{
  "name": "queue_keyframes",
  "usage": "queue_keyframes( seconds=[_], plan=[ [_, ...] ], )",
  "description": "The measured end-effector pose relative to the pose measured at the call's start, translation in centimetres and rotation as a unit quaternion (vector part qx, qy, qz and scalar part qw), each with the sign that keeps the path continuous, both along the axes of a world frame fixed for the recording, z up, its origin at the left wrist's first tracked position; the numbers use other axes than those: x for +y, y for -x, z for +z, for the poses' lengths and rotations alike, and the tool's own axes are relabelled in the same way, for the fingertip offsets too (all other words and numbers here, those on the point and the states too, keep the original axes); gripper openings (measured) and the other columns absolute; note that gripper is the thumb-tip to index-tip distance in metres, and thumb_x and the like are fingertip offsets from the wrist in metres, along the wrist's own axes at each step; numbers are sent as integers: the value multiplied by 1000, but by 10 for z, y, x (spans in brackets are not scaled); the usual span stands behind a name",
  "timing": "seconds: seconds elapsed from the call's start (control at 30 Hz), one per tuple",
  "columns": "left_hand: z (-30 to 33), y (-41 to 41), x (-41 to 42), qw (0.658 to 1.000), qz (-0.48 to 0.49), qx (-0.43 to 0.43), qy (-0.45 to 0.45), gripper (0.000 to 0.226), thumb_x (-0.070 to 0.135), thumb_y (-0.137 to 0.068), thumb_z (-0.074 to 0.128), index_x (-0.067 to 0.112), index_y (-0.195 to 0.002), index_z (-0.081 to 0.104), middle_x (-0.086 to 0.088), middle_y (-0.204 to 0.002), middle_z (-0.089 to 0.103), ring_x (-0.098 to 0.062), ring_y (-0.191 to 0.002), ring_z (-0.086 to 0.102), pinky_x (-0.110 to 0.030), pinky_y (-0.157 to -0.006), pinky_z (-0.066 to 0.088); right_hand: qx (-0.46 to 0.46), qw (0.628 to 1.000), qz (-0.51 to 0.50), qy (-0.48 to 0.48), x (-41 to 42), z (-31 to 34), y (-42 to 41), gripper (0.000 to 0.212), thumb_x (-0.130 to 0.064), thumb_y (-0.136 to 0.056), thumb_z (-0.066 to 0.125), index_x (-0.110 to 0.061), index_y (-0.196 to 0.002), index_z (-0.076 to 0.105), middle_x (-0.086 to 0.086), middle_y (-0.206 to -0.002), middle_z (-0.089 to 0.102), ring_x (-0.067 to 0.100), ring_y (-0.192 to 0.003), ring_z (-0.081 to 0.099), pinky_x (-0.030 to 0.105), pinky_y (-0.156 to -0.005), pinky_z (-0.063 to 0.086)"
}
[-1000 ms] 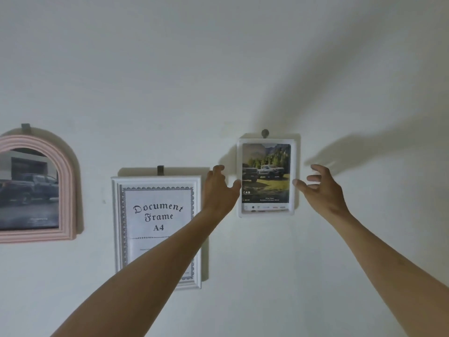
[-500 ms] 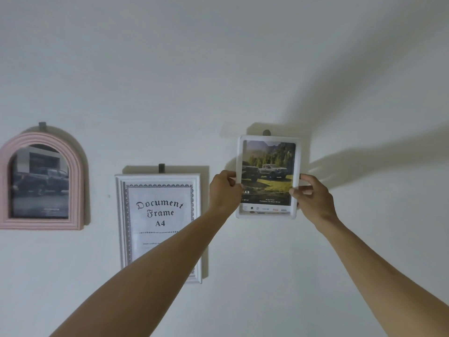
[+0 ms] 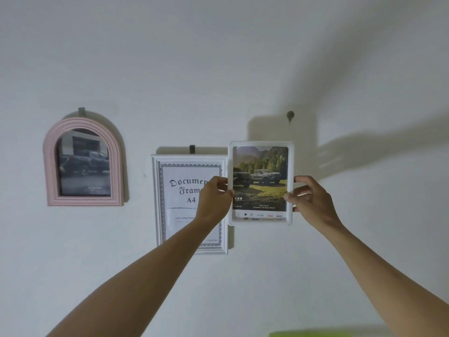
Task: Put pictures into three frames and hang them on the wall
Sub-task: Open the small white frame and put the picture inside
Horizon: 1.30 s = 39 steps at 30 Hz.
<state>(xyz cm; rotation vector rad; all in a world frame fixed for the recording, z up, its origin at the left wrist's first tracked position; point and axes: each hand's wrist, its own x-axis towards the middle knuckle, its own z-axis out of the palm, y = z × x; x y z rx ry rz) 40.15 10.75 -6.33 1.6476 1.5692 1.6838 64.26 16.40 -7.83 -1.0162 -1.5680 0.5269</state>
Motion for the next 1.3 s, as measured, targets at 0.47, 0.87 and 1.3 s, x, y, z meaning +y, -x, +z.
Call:
queue_keyframes(
  seconds=[0.47, 0.87, 1.3],
  plan=[
    [-139, 140, -100, 989, 41, -52, 131, 30, 19, -87, 69, 16, -116, 63, 3, -96, 67, -19, -90, 67, -42, -85, 57, -47, 990, 77, 113, -86, -121, 134, 36, -23, -82, 77, -29, -116, 64, -3, -88, 71, 12, -83, 70, 30, -67, 62],
    [-281, 227, -203, 950, 34, -93, 297, 43, 17, -76, 79, 18, -115, 63, 3, -97, 71, -21, -90, 70, -38, -80, 57, -73, 945, 114, 299, -163, -278, 224, 38, -26, -85, 72, -34, -121, 63, -5, -93, 71, 11, -85, 70, 35, -78, 60],
    [-364, 236, -267, 930, 18, -121, 348, 42, 5, -72, 79, 17, -108, 61, -5, -97, 69, -20, -83, 72, -38, -76, 60, -228, 892, 150, 360, -231, -358, 280, 49, -39, -94, 64, -22, -137, 49, -8, -111, 61, 4, -90, 63, 16, -65, 49]
  ],
)
